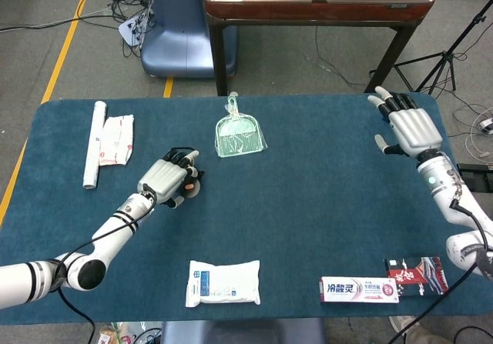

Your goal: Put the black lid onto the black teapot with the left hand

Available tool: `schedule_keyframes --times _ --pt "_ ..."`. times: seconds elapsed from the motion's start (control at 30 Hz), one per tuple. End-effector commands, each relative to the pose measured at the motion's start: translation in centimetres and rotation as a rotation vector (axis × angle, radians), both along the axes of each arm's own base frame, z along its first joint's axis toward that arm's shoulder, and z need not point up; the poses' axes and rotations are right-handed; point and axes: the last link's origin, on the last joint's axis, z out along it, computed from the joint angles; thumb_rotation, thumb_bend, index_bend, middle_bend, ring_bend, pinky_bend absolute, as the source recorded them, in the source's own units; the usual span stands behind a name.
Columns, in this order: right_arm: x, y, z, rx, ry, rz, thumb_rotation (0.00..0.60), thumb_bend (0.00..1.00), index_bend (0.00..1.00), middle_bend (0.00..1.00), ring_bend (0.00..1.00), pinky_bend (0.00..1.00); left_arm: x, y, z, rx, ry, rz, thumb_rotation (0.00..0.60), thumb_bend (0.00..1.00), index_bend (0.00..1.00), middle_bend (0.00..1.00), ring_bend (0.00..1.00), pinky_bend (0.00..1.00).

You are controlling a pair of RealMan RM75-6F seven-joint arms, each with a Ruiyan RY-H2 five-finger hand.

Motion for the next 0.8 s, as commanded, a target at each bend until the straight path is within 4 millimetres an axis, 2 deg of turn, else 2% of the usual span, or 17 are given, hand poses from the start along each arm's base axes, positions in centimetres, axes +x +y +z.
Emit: schedule_keyframes --times 0.03,0.8 --pt "0.0 -0.4 -0.1 0.002 -0.003 -0.007 0.600 0.45 0.00 0.00 0.00 0.00 0.3 0.9 -0.3 -0.013 -0.003 -0.004 0.600 0.31 0.35 0.00 0.00 0.00" --pt "0.2 -2.6 -0.6 -0.005 0.005 -0.041 0.600 0.45 0.00 0.00 0.00 0.00 -0.1 5.9 -1.2 -0.064 -0.010 0.005 0.600 0.31 0.35 0.00 0.00 0.00"
